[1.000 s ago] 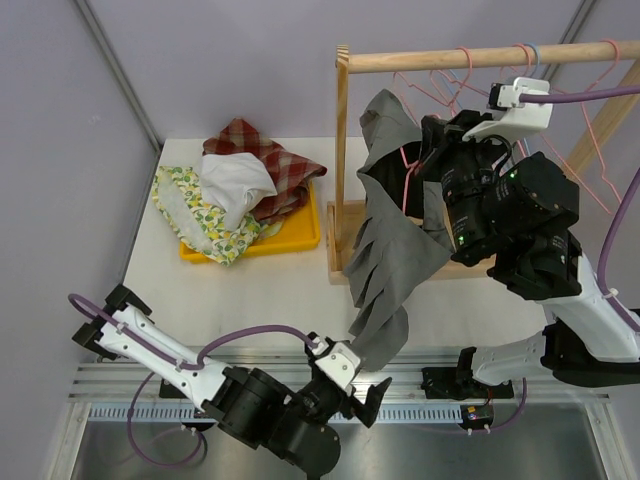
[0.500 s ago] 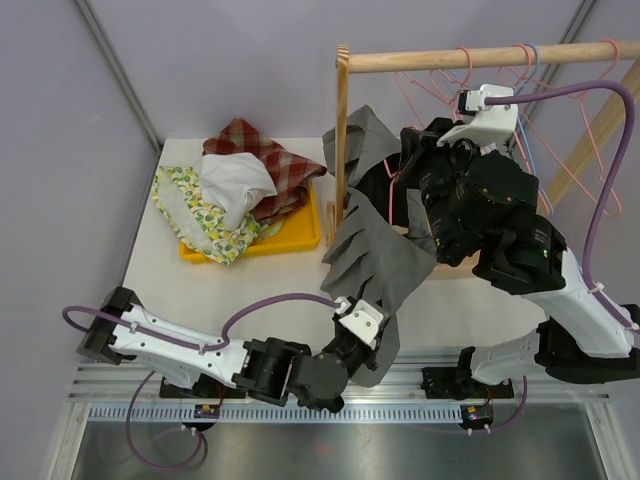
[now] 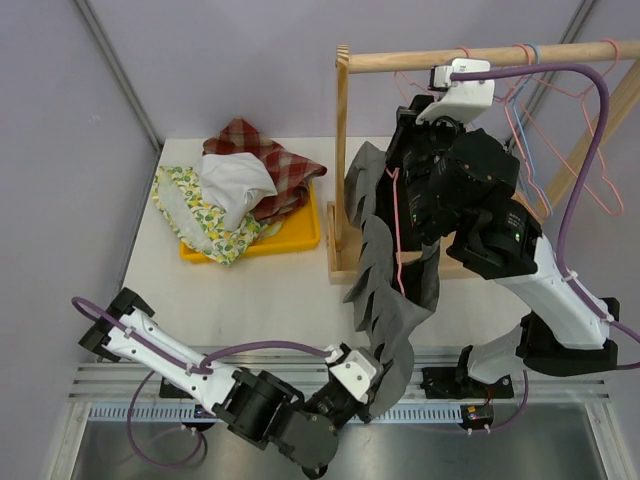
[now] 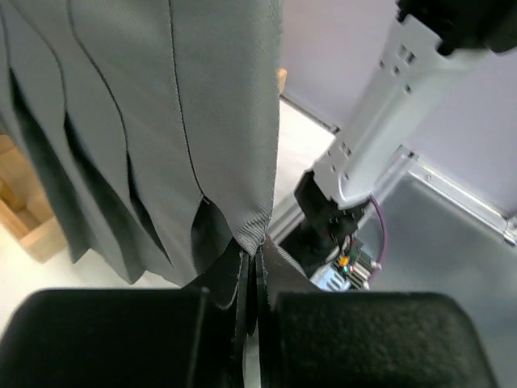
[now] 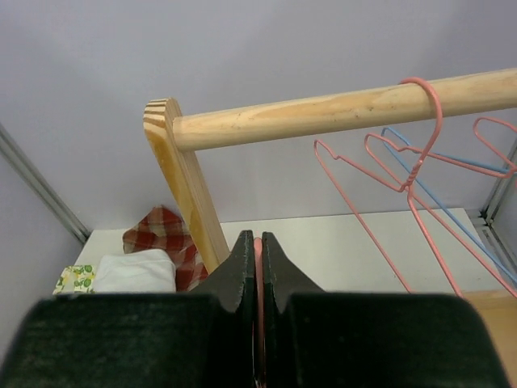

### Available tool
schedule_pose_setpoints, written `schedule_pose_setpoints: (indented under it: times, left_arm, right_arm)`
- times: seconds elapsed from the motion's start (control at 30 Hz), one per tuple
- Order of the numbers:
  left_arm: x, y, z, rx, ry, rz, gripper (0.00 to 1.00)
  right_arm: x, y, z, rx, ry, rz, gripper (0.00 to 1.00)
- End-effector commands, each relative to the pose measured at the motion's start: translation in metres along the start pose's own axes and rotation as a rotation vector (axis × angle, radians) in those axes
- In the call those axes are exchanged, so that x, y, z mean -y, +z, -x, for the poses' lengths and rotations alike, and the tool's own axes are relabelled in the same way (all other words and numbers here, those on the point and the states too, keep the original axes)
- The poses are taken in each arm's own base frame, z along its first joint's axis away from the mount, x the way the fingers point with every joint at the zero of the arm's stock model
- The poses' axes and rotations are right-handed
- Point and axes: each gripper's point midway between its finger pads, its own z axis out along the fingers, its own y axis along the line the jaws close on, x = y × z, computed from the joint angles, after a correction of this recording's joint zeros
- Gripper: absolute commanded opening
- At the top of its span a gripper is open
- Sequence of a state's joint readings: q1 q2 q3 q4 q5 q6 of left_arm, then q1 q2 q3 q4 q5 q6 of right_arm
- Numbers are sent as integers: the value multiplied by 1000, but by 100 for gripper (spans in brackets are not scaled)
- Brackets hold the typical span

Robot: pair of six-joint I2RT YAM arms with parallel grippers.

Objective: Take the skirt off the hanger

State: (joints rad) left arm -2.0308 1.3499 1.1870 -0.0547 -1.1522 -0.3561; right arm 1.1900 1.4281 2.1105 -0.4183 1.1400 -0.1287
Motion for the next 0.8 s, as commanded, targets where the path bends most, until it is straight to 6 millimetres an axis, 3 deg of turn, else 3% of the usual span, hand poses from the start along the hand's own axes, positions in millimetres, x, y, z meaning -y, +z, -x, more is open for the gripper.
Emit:
schedule_pose_setpoints:
  times: [0.0, 0.13, 0.4, 0.53, 0.63, 0.7, 0.73, 0.77]
  left_arm:
    - [22, -28, -12, -38, -40, -29, 0]
    - [39, -44, -22, -47, -1, -32, 0]
    - [45, -39, -63, -99, 127, -26, 0]
    - [11, -14, -64, -125, 111, 53, 0]
    - [-40, 22, -39, -101, 107, 172, 0]
    - [-70, 31, -17, -84, 131, 235, 0]
    - [-99, 44, -7, -83, 134, 308, 0]
    - [-115, 48, 3, -80, 125, 337, 0]
  right_arm:
    - [25, 5, 54, 111, 151, -46, 0]
    - [23, 13, 49, 108, 131, -61, 0]
    - [22, 20, 43, 77, 138, -52, 0]
    - [26, 13, 36, 36, 184, -27, 0]
    - [26, 2, 15, -33, 228, 21, 0]
    - [24, -3, 2, -74, 257, 46, 0]
    - [27, -6, -3, -84, 260, 48, 0]
    - [28, -7, -4, -87, 264, 50, 0]
